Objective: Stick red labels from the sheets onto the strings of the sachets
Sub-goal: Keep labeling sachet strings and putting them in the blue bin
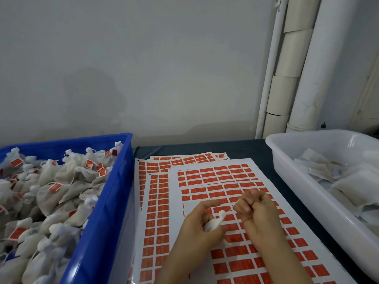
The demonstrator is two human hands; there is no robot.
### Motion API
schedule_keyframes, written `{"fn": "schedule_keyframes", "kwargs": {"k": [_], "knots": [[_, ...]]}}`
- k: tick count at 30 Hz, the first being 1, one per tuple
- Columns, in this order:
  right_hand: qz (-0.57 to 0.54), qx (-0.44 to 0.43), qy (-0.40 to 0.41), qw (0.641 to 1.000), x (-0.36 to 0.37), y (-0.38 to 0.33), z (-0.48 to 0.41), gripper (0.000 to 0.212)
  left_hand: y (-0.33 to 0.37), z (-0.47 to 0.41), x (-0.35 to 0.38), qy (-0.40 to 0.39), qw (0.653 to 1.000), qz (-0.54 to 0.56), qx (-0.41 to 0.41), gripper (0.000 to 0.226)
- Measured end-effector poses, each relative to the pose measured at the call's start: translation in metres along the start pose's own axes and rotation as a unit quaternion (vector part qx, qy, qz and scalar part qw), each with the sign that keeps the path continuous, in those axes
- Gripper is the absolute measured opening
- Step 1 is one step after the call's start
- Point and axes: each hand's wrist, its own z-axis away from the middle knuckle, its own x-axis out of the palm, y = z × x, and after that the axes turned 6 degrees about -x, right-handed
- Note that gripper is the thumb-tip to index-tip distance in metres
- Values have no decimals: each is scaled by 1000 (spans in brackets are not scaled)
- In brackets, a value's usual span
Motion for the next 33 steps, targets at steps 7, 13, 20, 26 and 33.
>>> {"fn": "schedule_keyframes", "kwargs": {"k": [7, 13, 20, 26, 33], "knots": [[182, -63, -63, 979, 0, -3, 5, 22, 16, 11, -7, -57, 998, -1, -10, 21], [356, -114, -134, 918, 9, 10, 13, 34, 14, 9, -13, -90, 993, 34, -67, 35], [386, -152, -160, 896, 11, 19, 11, 26, 16, 8, -20, -128, 986, 59, -85, 11], [569, -91, -177, 798, 15, 42, 11, 58, 2, -3, -29, 33, 996, 7, -86, 21], [774, -82, -208, 593, 16, 55, 11, 80, -23, -20, -36, 308, 944, -110, -43, 16]]}}
